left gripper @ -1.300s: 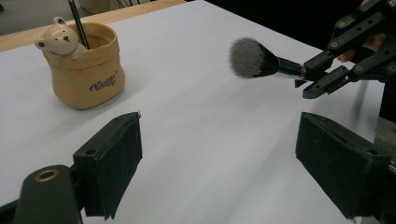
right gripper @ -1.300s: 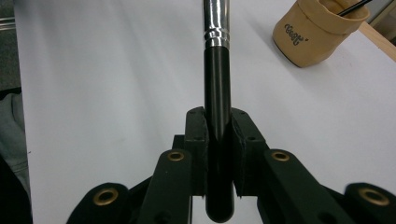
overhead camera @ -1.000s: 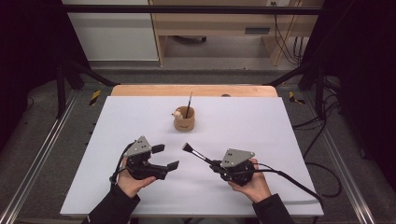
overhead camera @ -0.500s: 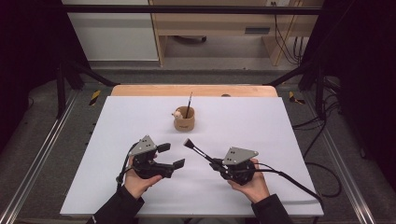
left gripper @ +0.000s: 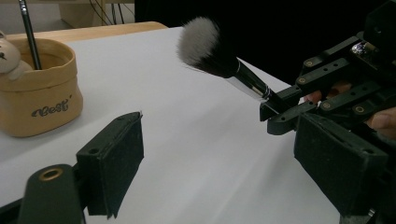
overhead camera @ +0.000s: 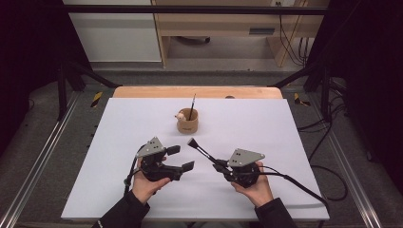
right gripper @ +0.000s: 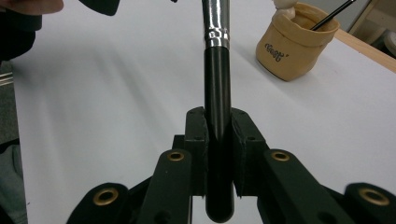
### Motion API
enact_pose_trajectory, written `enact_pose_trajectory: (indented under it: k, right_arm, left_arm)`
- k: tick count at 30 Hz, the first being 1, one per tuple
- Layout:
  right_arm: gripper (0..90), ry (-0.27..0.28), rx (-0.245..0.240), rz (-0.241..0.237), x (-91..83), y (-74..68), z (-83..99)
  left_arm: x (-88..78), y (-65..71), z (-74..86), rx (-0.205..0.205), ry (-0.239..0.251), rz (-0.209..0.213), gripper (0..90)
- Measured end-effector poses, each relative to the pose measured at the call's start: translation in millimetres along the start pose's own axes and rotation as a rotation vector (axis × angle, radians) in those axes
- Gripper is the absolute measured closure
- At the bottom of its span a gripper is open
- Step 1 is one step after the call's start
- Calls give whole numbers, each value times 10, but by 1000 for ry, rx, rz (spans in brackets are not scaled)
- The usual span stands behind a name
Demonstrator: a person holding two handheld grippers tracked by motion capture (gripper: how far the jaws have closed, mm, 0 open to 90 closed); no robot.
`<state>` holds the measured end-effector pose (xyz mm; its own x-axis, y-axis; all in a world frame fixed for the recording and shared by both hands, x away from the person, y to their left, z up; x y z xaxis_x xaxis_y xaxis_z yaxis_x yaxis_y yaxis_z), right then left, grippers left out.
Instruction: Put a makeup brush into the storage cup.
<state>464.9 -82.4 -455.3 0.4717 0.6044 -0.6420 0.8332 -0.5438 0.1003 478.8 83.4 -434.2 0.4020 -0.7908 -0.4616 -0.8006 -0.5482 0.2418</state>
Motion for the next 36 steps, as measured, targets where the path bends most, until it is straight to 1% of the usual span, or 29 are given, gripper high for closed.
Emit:
enact_pose_trajectory:
  k: [4, 7, 15, 19, 23, 29, 36]
  right_arm:
    - [792, 17, 5, -2, -7, 1, -21]
    - [793, 25, 5, -3, -16, 4, -32]
    - [792, 30, 5, -4, -23, 4, -39]
    - [793, 33, 5, -7, -24, -1, -41]
    - [793, 35, 6, -8, -21, -6, -43]
    - [793, 35, 8, -14, -6, -18, -39]
    - [793, 38, 4, -22, 8, -30, -41]
  left_arm:
    - [29, 26, -23, 4, 1, 7, 159]
    - [53, 43, -54, -2, 8, 21, 165]
    - [165, 107, -130, 7, 14, 42, 183]
    - [218, 129, -146, 2, 15, 55, 198]
    - [250, 140, -164, -12, 23, 75, 221]
    - [302, 141, -160, -26, 20, 79, 257]
    - [350, 155, -178, -40, 35, 93, 313]
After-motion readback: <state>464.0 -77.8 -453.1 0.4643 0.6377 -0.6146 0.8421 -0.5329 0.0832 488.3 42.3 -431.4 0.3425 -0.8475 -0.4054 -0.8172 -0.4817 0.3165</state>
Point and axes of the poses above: each handheld gripper's, and its own axes: x roughly forward along the jaws, z roughly out of its underside, y roughly to its right, the point moved 8 cm from there along x, roughly forward along the jaws, and after that the axes turned 8 degrees about -y, right-handed, at the moved point
